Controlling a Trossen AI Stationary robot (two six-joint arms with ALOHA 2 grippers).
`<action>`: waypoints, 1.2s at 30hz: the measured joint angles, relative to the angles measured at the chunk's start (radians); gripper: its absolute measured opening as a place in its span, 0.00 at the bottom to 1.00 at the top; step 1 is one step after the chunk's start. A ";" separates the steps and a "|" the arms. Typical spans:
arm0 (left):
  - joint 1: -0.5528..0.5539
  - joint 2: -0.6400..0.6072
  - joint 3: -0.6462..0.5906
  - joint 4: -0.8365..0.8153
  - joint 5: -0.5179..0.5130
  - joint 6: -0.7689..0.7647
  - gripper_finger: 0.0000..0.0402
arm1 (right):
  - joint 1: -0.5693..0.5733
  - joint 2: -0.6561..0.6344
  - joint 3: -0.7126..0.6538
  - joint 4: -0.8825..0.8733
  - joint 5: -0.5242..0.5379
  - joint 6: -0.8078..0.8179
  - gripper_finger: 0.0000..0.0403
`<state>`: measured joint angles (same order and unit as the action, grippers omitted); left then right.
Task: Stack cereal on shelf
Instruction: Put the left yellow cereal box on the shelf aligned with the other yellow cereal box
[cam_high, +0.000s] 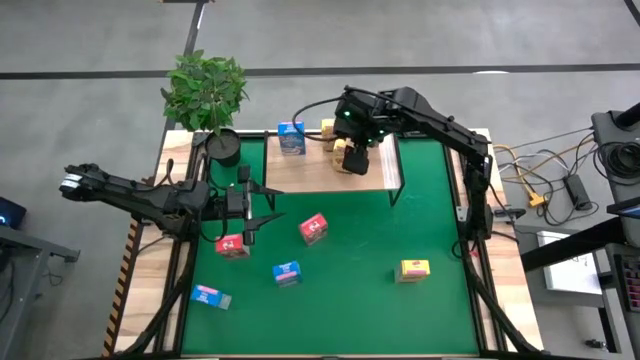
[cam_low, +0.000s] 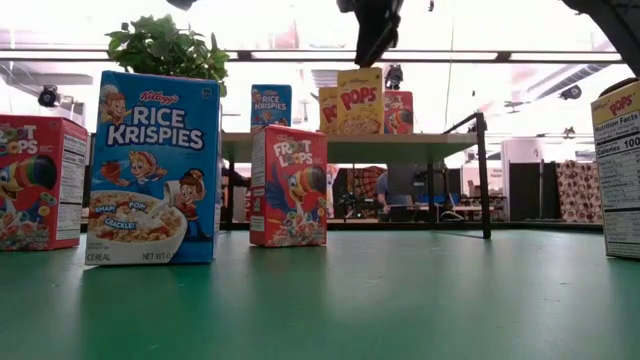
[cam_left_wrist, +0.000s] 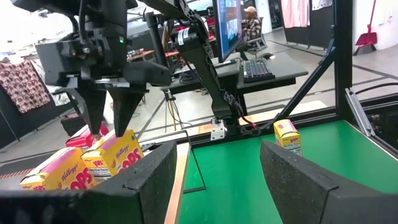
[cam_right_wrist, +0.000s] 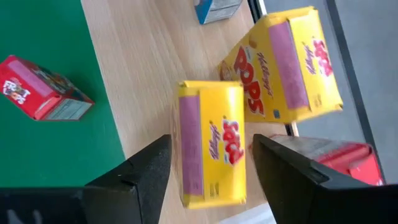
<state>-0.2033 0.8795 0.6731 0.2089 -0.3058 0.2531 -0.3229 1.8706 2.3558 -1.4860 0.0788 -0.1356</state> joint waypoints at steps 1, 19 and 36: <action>0.000 0.000 0.000 0.000 0.000 0.000 0.54 | 0.002 -0.003 0.000 -0.002 0.000 0.008 0.53; 0.000 0.000 0.000 0.000 0.000 0.000 0.54 | 0.157 -0.072 -0.007 -0.085 -0.105 0.020 0.14; 0.000 0.000 0.000 0.000 0.000 -0.004 0.54 | 0.219 -0.263 -0.468 0.188 -0.101 0.036 0.02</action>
<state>-0.2031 0.8795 0.6731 0.2085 -0.3058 0.2489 -0.1036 1.6074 1.8882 -1.2984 -0.0222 -0.1000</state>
